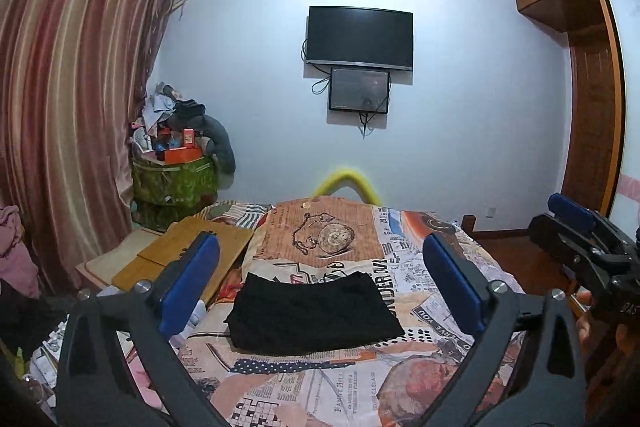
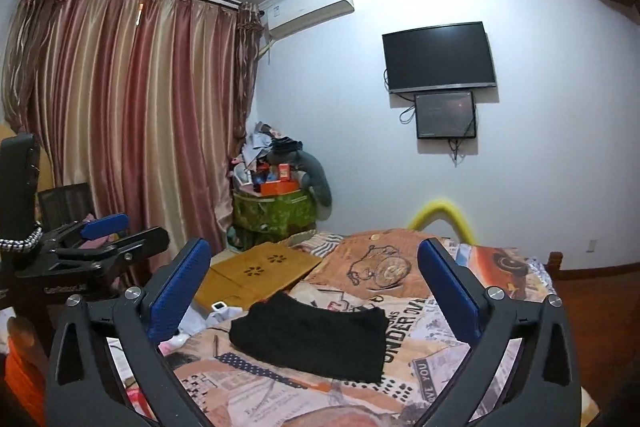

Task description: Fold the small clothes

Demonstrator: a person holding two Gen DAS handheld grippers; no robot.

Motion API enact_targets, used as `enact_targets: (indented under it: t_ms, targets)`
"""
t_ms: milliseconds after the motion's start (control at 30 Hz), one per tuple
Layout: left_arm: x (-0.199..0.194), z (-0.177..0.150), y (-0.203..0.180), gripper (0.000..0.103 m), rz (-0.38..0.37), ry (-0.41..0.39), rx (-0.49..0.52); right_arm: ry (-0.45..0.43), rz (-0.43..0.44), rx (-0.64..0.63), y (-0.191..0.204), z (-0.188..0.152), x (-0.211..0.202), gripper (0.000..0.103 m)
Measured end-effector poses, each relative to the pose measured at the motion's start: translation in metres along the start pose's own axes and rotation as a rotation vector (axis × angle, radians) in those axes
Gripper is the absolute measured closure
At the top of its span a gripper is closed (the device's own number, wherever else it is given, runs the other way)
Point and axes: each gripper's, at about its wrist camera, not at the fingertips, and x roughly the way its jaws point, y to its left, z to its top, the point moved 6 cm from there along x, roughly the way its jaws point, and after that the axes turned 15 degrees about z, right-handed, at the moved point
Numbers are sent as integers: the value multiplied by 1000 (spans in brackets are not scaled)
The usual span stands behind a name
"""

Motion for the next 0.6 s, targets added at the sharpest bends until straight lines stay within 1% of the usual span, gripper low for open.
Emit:
enact_targets:
  t_ms: [600]
  targets:
    - [-6, -6, 0, 0, 0, 8, -5, 17, -5, 11, 5, -7, -8, 0]
